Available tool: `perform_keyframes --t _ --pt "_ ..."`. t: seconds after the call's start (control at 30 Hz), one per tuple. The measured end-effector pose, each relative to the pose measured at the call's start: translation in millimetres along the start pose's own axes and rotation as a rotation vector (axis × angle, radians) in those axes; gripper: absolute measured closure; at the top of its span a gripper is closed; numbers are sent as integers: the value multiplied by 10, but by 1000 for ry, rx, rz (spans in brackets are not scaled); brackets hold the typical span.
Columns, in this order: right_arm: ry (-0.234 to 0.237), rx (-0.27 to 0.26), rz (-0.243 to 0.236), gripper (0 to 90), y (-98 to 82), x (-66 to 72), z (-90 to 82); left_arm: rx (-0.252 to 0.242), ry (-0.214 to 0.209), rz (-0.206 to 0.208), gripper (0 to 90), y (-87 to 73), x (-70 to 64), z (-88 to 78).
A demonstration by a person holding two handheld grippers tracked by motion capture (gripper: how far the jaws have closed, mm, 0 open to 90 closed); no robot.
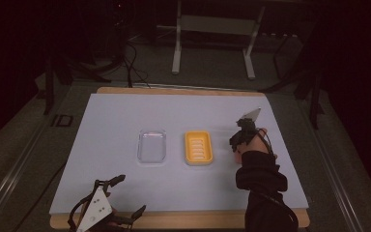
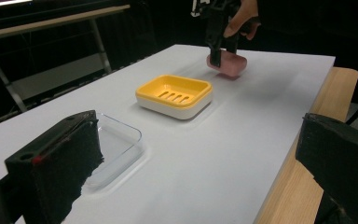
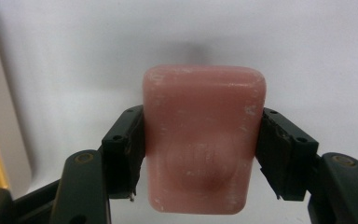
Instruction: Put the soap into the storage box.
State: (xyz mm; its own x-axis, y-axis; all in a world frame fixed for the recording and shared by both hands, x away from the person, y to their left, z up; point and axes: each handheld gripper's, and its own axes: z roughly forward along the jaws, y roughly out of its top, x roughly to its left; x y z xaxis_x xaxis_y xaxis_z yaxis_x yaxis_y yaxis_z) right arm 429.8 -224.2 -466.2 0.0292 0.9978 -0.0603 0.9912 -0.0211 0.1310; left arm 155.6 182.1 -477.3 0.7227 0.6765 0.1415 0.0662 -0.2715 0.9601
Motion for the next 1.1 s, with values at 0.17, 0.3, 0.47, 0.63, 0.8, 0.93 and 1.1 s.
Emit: perform_keyframes --t 0.17,0.3,0.47,0.63,0.8,0.93,1.1 --pt "-11 26 -23 376 12 18 -65 2 1 1 5 2 -2 4" --pt "10 25 -30 376 42 68 -200 0 1 1 5 3 -1 4" --pt "0 11 -53 376 73 147 -367 -1 2 0 5 4 1 3" --pt "7 10 -65 376 84 253 -448 -4 1 1 5 6 -2 -1" --pt "18 9 -77 376 86 346 -493 -6 0 0 5 7 -1 -3" --pt "22 6 -87 376 90 421 -525 -6 -1 3 5 8 -4 0" --pt "46 -8 -101 376 95 544 -571 -7 -3 3 5 9 -5 2"
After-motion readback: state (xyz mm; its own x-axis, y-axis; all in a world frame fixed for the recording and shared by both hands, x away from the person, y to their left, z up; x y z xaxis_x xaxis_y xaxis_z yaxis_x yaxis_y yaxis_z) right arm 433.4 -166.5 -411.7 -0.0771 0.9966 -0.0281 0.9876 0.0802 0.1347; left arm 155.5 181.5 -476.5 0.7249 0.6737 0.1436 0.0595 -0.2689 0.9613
